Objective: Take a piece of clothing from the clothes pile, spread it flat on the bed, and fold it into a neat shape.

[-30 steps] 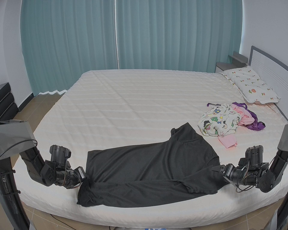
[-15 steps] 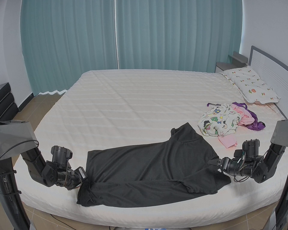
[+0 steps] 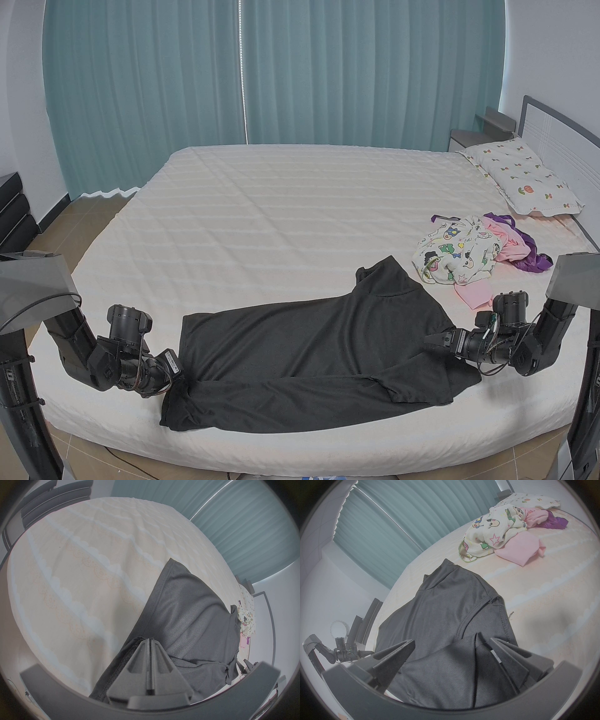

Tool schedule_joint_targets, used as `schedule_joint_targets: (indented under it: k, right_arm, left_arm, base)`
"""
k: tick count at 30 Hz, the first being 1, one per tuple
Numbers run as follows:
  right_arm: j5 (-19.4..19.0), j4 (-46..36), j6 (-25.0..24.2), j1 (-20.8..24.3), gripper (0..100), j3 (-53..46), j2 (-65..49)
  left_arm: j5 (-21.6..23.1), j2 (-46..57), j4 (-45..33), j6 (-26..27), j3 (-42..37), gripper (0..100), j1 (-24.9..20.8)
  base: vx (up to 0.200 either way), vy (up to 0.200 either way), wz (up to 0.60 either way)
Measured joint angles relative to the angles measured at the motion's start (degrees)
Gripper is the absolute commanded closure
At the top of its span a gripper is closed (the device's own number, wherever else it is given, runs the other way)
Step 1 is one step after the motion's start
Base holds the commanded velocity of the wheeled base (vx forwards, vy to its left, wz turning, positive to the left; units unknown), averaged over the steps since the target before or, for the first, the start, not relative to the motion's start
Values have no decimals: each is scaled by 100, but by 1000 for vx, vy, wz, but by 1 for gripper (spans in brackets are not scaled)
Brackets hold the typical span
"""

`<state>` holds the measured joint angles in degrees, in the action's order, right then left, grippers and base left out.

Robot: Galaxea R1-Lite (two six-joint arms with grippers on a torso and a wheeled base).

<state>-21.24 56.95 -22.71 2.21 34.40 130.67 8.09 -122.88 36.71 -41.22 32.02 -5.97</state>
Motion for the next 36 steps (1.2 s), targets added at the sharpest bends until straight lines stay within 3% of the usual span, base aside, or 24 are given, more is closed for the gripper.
schedule_joint_targets:
  k: [1,11,19,25,36]
  right_arm:
    - [0,-2,7,0,100,24,54]
    - [-22,13,-15,-76,100,95,254]
    - [-407,27,-104,-432,100,-12,94]
    - [-468,71,-123,-678,100,-94,-5]
    - [-517,356,-123,-639,100,-274,17]
  left_arm:
    - [0,0,0,0,2,100,0]
    - [0,4,0,-16,13,100,2]
    - [0,44,2,-24,2,100,2]
    - [0,67,13,-24,-5,100,-9]
    - [0,52,207,-24,-41,100,-11]
  base:
    - [0,0,0]
    - [0,0,0]
    - [0,0,0]
    - [0,0,0]
    - [0,0,0]
